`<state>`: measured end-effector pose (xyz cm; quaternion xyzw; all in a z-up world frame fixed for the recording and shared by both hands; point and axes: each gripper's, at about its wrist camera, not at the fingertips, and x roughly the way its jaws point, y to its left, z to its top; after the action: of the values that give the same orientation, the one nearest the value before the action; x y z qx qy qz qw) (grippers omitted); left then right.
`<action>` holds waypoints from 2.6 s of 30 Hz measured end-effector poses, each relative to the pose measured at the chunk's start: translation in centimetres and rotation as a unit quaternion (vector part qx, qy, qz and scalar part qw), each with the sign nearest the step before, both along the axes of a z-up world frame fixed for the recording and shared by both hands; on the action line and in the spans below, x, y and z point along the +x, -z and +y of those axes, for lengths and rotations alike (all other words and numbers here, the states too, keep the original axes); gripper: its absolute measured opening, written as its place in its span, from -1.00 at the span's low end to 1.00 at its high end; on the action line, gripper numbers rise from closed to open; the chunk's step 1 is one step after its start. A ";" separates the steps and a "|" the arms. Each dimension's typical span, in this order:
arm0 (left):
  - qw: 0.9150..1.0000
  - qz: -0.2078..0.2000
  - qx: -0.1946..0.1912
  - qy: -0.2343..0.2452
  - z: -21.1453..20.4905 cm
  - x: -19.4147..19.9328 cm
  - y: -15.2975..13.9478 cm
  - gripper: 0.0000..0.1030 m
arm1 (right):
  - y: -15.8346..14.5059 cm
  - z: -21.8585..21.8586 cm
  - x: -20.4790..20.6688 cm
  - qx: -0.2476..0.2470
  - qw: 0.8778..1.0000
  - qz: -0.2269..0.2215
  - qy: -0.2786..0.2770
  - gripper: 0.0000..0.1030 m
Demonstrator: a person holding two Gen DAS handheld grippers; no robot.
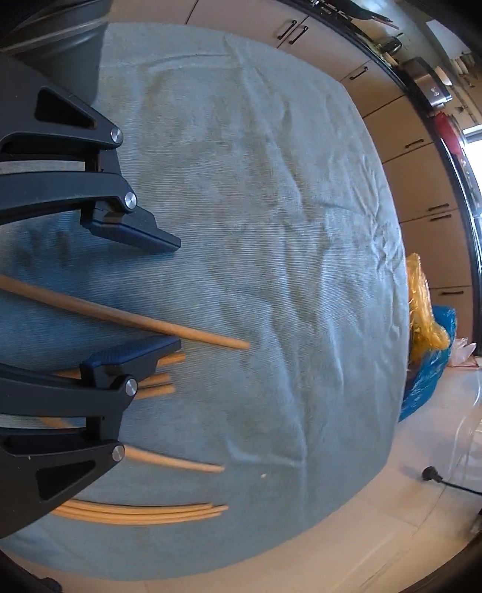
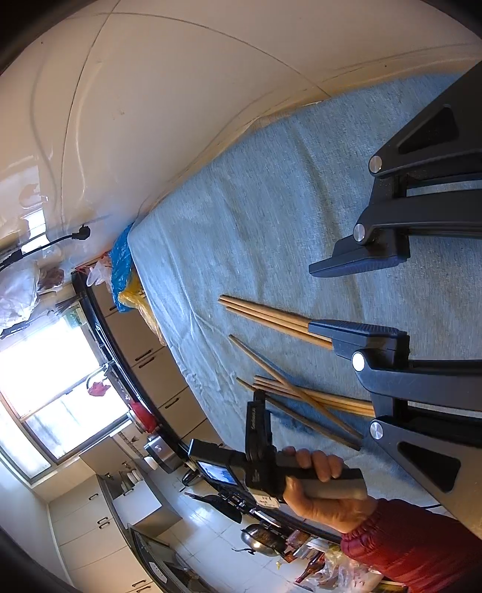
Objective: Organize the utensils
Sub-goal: 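Grasp a wooden chopstick with the left tool while the right tool grasps another, then lift both chopsticks upright and carry them over the black holder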
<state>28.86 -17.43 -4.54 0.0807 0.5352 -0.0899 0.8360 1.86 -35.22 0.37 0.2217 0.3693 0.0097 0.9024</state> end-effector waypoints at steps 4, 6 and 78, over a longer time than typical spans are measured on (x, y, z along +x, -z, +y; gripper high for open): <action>1.000 -0.006 -0.003 -0.004 0.2 0.1 0.0 -0.44 | -0.3 0.1 1.0 0.001 1.000 0.008 -0.006 -0.51; 1.000 -0.010 0.008 -0.010 0.2 -0.4 -0.1 -0.78 | -0.5 0.4 2.2 -0.006 1.000 0.017 -0.009 -0.51; 0.960 -0.236 -0.152 0.024 10.2 -23.4 -14.1 -0.88 | -7.8 7.6 -5.2 -0.104 0.973 -0.205 -0.015 -0.87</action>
<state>5.50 -7.22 9.57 -0.0154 0.3011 -0.1681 0.9385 -3.33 -27.63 8.21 0.1146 0.1783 0.0303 0.9768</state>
